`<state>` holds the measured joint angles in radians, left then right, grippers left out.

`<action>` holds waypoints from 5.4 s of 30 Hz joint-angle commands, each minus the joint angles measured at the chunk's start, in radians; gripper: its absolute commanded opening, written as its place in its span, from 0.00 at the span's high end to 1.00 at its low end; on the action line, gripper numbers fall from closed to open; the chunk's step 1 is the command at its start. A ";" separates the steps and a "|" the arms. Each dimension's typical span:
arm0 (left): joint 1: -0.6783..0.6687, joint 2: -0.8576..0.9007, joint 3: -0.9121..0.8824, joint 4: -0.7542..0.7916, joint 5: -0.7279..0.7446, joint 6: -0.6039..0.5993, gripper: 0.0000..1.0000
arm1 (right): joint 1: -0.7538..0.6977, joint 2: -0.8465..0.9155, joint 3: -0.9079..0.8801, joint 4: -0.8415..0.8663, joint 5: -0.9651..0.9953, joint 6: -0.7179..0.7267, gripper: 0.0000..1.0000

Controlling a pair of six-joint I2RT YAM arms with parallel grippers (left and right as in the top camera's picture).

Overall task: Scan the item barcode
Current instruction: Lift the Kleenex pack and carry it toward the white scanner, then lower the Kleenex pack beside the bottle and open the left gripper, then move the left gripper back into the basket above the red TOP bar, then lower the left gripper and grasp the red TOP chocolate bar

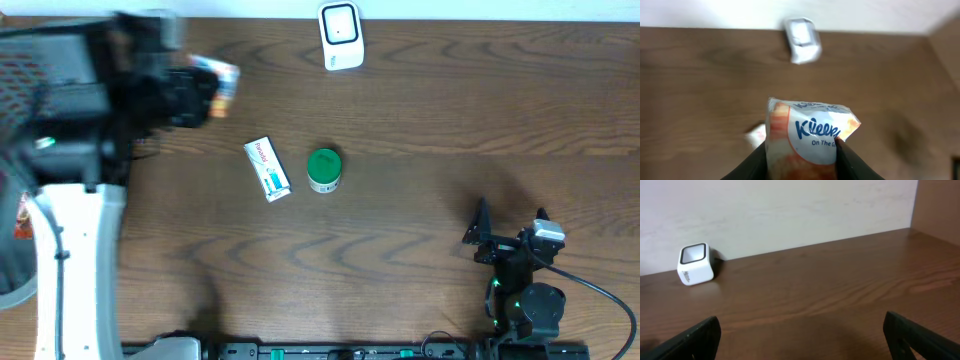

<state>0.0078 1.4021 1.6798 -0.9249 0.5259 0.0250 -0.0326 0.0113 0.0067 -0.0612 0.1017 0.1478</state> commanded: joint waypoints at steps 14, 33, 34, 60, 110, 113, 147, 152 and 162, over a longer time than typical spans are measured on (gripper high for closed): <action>-0.502 0.312 0.008 0.044 -0.093 -0.023 0.63 | -0.003 -0.003 -0.001 -0.002 0.005 -0.011 0.01; -0.691 0.692 0.006 0.067 -0.254 -0.028 0.62 | -0.003 -0.003 -0.001 -0.002 0.005 -0.011 0.01; -0.694 0.708 0.006 0.072 -0.254 -0.028 0.62 | -0.003 -0.003 -0.001 -0.002 0.005 -0.011 0.01; -0.700 0.153 0.007 0.098 -0.387 0.183 0.27 | -0.003 -0.003 -0.001 -0.002 0.005 -0.011 0.01; 0.663 0.318 -0.053 0.111 -0.639 0.064 0.18 | -0.003 -0.003 -0.001 -0.002 0.005 -0.011 0.01; 0.687 0.376 -0.053 0.104 -0.604 0.112 0.18 | -0.003 -0.003 -0.001 -0.002 0.005 -0.011 0.01; 0.751 0.742 -0.053 0.162 -0.563 0.251 0.18 | -0.003 -0.003 -0.001 -0.002 0.005 -0.011 0.01; 0.769 0.742 -0.053 0.164 -0.563 0.251 0.19 | -0.003 -0.003 -0.001 -0.002 0.005 -0.011 0.01; 0.787 0.749 -0.054 0.164 -0.563 0.251 0.85 | -0.003 -0.003 -0.001 -0.002 0.005 -0.011 0.01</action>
<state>0.7849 2.1235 1.6310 -0.7559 -0.0502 0.2737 -0.0326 0.0113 0.0067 -0.0616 0.1017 0.1478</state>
